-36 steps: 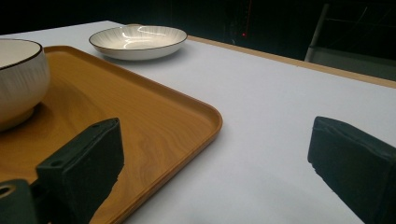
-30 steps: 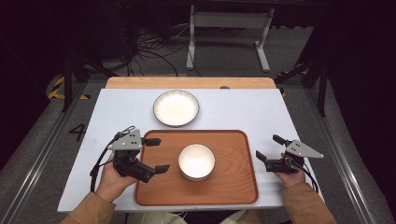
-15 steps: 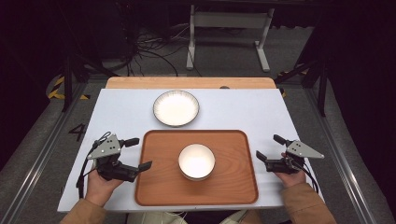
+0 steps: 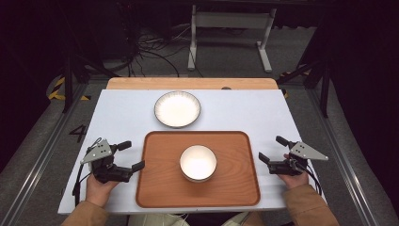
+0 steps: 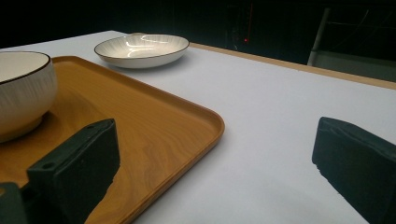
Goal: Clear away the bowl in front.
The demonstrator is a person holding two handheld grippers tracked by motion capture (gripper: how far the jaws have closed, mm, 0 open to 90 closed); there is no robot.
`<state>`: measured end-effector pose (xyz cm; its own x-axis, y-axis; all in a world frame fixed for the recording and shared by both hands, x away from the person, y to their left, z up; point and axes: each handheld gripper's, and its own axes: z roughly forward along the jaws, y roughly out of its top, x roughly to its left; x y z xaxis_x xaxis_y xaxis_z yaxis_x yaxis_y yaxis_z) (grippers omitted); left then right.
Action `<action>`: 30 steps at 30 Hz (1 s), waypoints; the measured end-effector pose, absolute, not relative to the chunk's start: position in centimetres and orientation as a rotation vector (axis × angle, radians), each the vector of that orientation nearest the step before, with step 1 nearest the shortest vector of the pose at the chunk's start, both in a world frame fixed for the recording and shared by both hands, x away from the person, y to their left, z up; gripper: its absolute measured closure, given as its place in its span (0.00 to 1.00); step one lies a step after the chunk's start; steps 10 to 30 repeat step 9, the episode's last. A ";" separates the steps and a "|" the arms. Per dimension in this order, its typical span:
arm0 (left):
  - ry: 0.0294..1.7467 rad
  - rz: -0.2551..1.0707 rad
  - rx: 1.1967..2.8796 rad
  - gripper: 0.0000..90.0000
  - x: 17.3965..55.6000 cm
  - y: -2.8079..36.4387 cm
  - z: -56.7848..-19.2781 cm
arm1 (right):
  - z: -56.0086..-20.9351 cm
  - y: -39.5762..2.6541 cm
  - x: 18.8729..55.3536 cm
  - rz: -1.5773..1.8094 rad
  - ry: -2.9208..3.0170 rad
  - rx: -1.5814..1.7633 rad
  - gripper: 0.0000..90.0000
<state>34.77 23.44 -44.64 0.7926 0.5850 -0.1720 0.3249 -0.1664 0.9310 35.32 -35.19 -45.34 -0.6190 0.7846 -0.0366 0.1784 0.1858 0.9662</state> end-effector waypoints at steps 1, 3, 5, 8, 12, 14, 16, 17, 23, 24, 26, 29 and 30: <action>0.706 0.276 1.774 0.04 34.9 23.5 -44.9 | -45.3 -35.2 35.3 1.457 1.925 0.899 0.02; 0.717 0.268 1.783 0.04 35.1 23.5 -45.2 | -45.3 -35.2 35.3 1.459 1.924 0.900 0.02; 0.729 0.269 1.779 0.03 35.3 23.6 -45.4 | -45.3 -35.2 35.3 1.463 1.923 0.899 0.02; 0.743 0.276 1.782 0.03 35.4 23.7 -45.7 | -45.3 -35.2 35.3 1.463 1.924 0.900 0.02; 0.740 0.271 1.780 0.03 35.4 23.8 -45.8 | -45.3 -35.2 35.3 1.465 1.925 0.897 0.02; 0.740 0.271 1.780 0.03 35.4 23.8 -45.8 | -45.3 -35.2 35.3 1.465 1.925 0.897 0.02; 0.740 0.271 1.780 0.03 35.4 23.8 -45.8 | -45.3 -35.2 35.3 1.465 1.925 0.897 0.02; 0.740 0.271 1.780 0.03 35.4 23.8 -45.8 | -45.3 -35.2 35.3 1.465 1.925 0.897 0.02; 0.740 0.271 1.780 0.03 35.4 23.8 -45.8 | -45.3 -35.2 35.3 1.465 1.925 0.897 0.02; 0.740 0.271 1.780 0.03 35.4 23.8 -45.8 | -45.3 -35.2 35.3 1.465 1.925 0.897 0.02; 0.740 0.271 1.780 0.03 35.4 23.8 -45.8 | -45.3 -35.2 35.3 1.465 1.925 0.897 0.02; 0.740 0.271 1.780 0.03 35.4 23.8 -45.8 | -45.3 -35.2 35.3 1.465 1.925 0.897 0.02; 0.740 0.271 1.780 0.03 35.4 23.8 -45.8 | -45.3 -35.2 35.3 1.465 1.925 0.897 0.02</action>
